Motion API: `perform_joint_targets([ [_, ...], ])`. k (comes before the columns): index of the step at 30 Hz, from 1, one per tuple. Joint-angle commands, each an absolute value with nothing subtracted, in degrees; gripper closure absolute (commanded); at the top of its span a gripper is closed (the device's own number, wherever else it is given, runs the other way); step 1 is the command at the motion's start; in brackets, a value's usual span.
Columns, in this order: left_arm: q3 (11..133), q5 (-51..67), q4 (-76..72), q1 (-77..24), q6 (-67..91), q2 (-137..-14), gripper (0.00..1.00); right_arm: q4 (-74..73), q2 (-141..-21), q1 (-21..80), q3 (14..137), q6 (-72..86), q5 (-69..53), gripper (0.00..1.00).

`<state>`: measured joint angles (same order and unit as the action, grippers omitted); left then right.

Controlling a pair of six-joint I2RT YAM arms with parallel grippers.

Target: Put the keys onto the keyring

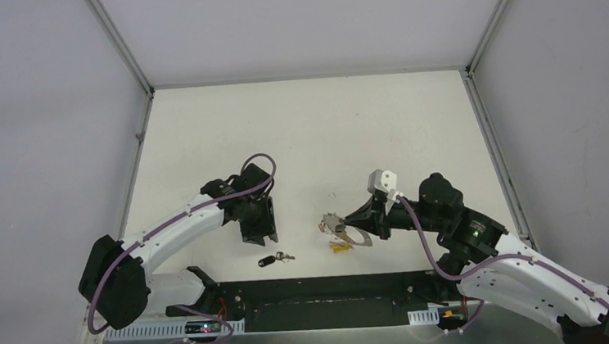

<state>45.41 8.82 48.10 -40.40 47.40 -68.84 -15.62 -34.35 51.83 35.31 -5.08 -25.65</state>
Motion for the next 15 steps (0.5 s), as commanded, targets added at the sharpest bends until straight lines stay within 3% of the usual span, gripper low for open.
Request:
perform_joint_targets([
  [1, 48.3, 11.2, 50.1, -40.0, 37.8, -72.4, 0.60, -11.4, -32.6, 51.8, 34.8, -0.6, -21.2, 1.00],
  [15, 54.3, 12.4, 50.5, -43.8, 21.5, -82.0, 0.53, -13.8, -33.4, 51.8, 35.9, -0.2, -20.2, 1.00],
])
